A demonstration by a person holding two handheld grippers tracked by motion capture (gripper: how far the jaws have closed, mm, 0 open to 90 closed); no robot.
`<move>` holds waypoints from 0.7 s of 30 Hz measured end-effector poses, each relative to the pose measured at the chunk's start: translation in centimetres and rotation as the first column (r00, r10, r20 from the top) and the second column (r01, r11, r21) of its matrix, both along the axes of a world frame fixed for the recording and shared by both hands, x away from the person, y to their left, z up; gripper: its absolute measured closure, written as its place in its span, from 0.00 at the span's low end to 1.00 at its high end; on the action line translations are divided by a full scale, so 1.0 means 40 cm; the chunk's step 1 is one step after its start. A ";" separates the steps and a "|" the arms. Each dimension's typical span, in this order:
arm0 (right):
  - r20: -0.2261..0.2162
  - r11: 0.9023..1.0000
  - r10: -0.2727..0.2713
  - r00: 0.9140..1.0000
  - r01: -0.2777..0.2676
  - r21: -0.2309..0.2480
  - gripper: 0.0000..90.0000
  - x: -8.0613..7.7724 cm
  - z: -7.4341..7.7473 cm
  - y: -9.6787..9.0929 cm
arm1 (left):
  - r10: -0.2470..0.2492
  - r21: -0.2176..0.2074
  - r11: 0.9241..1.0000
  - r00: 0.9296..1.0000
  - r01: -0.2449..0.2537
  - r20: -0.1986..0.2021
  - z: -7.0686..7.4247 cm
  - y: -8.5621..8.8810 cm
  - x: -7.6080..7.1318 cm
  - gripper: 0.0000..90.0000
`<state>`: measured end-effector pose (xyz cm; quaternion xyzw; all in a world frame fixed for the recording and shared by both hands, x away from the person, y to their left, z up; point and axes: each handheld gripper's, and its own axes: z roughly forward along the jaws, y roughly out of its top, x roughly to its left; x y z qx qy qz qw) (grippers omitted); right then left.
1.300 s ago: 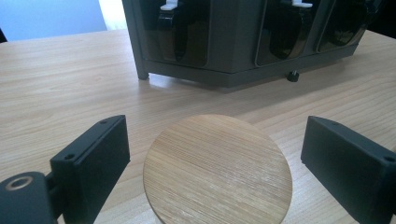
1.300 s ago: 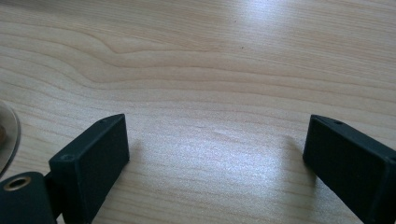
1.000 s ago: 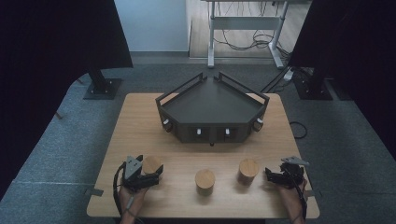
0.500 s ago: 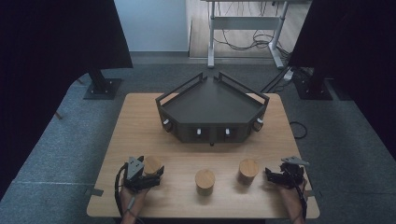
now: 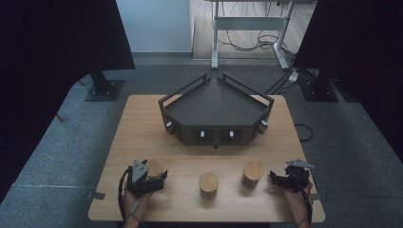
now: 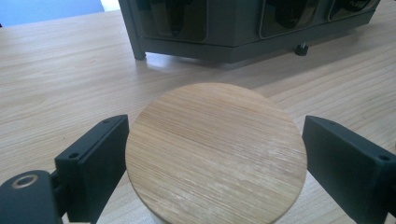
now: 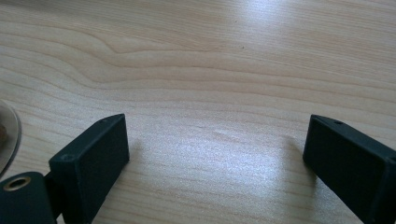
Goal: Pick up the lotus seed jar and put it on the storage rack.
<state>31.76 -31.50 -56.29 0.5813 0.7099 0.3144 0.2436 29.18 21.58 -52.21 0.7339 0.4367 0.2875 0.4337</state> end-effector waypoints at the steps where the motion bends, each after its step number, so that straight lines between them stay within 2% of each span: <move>1: 0.000 1.000 0.000 1.000 0.000 0.000 0.07 0.000 0.000 0.000 | 0.001 0.002 1.000 1.000 -0.001 -0.002 -0.001 0.000 0.000 0.11; 16: 0.000 1.000 0.001 1.000 -0.001 -0.001 0.07 0.000 0.000 0.000 | 0.014 0.015 1.000 1.000 -0.014 -0.022 -0.005 0.004 0.001 0.19; 21: 0.000 1.000 0.002 1.000 -0.002 -0.001 0.07 0.000 0.000 0.000 | 0.006 0.016 1.000 1.000 -0.006 -0.030 -0.006 0.004 0.000 0.27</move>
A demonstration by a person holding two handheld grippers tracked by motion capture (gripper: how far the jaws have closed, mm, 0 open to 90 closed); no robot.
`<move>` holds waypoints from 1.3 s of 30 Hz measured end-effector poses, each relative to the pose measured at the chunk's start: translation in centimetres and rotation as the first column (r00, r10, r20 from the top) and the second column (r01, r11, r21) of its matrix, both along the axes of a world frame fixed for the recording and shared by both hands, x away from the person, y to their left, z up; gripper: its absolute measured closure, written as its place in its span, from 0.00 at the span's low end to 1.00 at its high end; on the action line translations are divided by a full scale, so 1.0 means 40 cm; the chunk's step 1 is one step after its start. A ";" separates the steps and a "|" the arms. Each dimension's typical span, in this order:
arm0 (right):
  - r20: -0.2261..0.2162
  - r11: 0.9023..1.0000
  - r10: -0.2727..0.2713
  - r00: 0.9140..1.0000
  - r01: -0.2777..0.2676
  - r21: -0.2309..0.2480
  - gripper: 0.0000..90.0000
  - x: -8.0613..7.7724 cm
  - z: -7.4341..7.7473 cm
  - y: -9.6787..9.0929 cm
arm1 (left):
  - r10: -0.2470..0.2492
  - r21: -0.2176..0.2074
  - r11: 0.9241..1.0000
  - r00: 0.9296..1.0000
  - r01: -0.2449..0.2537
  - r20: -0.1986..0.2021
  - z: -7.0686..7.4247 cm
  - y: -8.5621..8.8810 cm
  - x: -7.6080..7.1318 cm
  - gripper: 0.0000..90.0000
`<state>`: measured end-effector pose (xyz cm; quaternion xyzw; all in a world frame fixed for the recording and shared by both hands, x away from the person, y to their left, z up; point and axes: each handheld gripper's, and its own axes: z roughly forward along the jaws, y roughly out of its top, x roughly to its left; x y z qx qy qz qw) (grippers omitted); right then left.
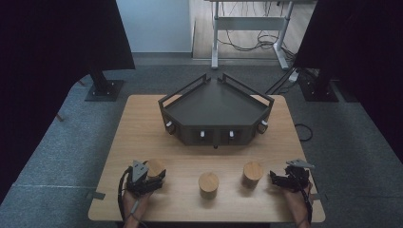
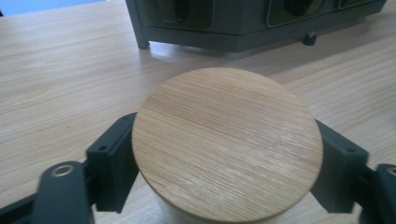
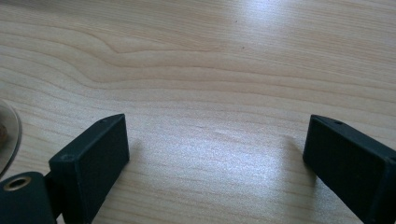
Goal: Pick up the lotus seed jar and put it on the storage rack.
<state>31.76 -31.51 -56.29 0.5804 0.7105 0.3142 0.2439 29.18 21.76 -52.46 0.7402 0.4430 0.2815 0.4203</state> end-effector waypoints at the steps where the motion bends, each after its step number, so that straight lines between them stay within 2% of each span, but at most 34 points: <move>1: 0.000 1.000 0.000 1.000 0.000 0.000 0.07 0.000 0.000 0.000 | 0.000 -0.002 1.000 1.000 0.000 -0.003 0.000 0.000 0.000 0.27; 14: 0.000 1.000 0.001 1.000 -0.001 0.000 0.07 0.000 0.000 0.000 | 0.003 -0.008 1.000 1.000 -0.003 -0.014 0.006 -0.003 0.001 0.28; 23: 0.000 1.000 0.001 1.000 -0.001 0.000 0.07 0.000 0.000 0.000 | -0.001 -0.031 1.000 1.000 0.002 0.024 0.030 -0.003 -0.006 0.28; 26: 0.000 1.000 0.001 1.000 -0.001 0.000 0.07 0.000 0.000 0.000 | -0.005 -0.041 0.999 1.000 0.006 0.023 0.036 -0.001 -0.003 0.28; 39: 0.000 1.000 0.001 1.000 -0.001 0.000 0.07 0.000 0.000 0.000 | -0.006 -0.034 0.999 0.999 0.008 0.040 0.050 -0.006 0.001 0.28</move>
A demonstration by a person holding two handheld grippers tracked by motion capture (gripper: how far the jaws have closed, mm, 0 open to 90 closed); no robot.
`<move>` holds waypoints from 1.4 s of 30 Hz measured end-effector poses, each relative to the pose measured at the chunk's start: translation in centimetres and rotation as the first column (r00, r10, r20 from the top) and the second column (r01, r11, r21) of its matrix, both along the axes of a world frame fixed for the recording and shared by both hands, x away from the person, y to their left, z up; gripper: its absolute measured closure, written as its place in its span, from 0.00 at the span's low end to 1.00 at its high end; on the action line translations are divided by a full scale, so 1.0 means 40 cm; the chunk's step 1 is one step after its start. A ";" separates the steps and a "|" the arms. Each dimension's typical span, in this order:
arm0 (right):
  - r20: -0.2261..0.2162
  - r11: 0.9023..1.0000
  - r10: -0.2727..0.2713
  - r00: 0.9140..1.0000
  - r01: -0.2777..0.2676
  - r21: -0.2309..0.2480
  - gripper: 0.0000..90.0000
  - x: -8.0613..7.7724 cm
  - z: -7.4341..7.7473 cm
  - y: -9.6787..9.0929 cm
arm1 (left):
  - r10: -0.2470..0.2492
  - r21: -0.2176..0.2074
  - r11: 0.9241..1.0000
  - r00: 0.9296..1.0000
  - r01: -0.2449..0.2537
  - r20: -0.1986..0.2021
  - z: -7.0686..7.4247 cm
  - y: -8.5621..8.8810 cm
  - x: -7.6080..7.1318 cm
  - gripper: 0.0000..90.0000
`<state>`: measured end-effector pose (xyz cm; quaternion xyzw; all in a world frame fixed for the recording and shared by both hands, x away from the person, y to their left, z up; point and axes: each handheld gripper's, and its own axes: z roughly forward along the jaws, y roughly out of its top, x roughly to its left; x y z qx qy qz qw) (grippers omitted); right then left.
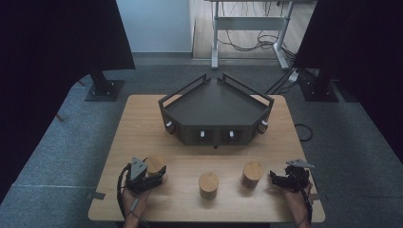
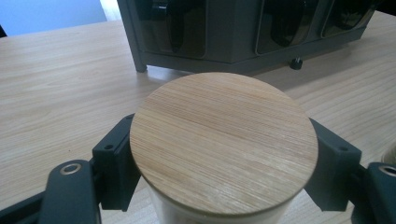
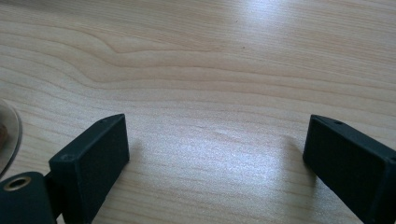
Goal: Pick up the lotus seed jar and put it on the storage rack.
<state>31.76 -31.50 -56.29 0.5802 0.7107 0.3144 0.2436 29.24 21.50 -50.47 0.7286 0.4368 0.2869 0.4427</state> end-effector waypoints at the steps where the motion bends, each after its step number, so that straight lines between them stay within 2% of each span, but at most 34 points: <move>1: 0.000 1.000 0.000 1.000 0.000 0.000 0.07 0.000 0.000 0.000 | 0.000 0.000 1.000 1.000 0.000 0.000 0.001 0.000 0.000 0.28; 20: 0.000 1.000 0.000 1.000 0.000 0.000 0.07 0.000 0.000 0.000 | -0.021 0.001 1.000 1.000 0.021 0.023 0.038 -0.012 0.011 0.28; 38: 0.000 1.000 0.002 1.000 -0.002 0.000 0.07 0.000 0.000 0.000 | -0.042 0.002 0.999 0.999 0.042 0.022 0.071 -0.029 0.034 0.28; 42: 0.000 1.000 0.004 1.000 -0.004 0.000 0.07 0.000 0.000 0.000 | -0.043 -0.011 0.999 0.999 0.043 0.022 0.076 -0.028 0.039 0.28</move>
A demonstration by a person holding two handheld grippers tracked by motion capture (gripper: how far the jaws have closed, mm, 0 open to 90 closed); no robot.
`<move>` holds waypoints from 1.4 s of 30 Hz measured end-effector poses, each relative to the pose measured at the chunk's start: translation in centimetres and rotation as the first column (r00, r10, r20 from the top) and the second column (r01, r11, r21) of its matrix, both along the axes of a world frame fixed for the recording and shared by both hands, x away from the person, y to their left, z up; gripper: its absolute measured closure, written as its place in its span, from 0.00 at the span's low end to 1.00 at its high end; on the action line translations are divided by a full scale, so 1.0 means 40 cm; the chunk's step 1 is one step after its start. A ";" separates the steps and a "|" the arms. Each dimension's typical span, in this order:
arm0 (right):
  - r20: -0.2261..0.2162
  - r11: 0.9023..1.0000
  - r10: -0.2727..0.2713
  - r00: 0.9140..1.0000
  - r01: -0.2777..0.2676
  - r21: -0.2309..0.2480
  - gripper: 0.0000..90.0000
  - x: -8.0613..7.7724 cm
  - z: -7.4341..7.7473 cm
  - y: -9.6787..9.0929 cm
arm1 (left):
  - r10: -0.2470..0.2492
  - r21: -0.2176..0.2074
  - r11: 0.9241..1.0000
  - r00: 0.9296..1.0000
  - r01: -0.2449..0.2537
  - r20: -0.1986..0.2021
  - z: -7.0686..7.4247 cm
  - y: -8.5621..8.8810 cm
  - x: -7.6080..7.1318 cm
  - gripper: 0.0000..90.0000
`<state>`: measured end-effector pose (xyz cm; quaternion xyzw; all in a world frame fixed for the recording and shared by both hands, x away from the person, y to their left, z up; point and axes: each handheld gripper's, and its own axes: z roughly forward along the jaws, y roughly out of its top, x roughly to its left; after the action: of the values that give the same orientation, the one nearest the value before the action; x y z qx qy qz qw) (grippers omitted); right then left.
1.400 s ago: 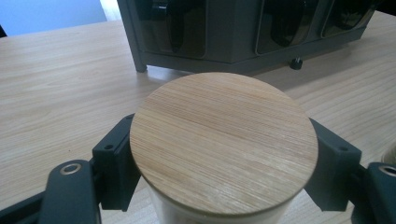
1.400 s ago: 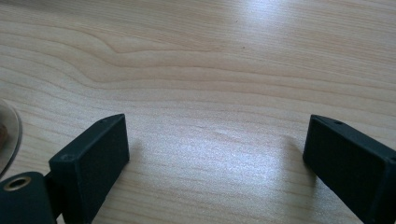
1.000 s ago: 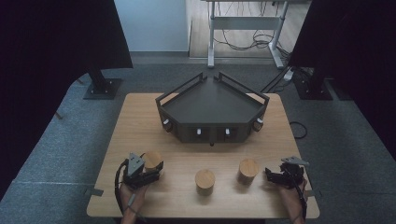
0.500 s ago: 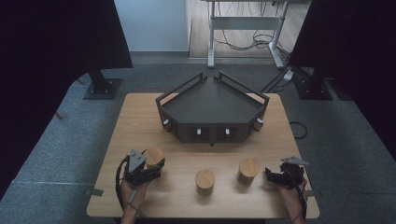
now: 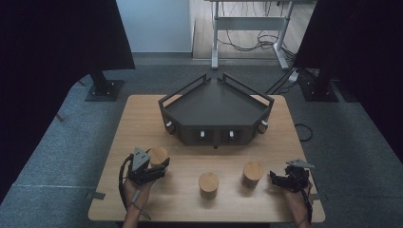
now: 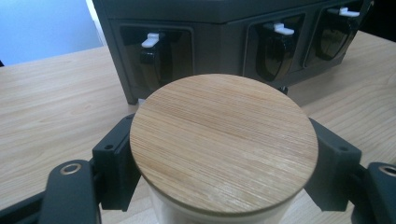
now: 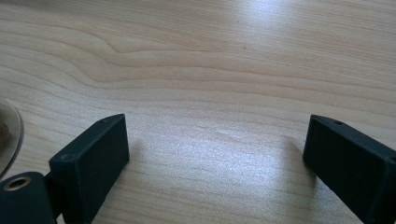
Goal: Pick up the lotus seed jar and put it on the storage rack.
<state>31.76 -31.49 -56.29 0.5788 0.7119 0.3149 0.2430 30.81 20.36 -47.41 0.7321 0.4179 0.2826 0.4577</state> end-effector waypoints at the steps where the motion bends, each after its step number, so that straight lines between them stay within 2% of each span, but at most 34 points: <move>1: 0.000 1.000 0.000 1.000 0.000 0.000 0.07 0.000 0.000 0.000 | 0.002 -0.002 1.000 1.000 -0.002 -0.001 0.000 0.000 0.001 0.28; 10: 0.000 1.000 0.001 1.000 -0.001 0.000 0.07 0.000 0.000 0.000 | 0.006 0.004 1.000 1.000 -0.006 -0.009 -0.002 -0.002 0.013 0.28; 20: 0.000 1.000 0.002 1.000 -0.002 0.000 0.07 -0.002 0.000 0.001 | 0.005 0.014 1.000 1.000 -0.005 -0.003 0.013 -0.005 0.024 0.28; 42: 0.001 1.000 0.004 1.000 -0.004 0.001 0.07 -0.002 0.000 0.001 | -0.003 -0.002 1.000 1.000 0.003 -0.003 0.043 -0.011 0.050 0.28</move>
<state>31.67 -31.43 -56.30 0.5772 0.7130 0.3159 0.2424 32.79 19.90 -45.69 0.7327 0.4177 0.2805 0.4582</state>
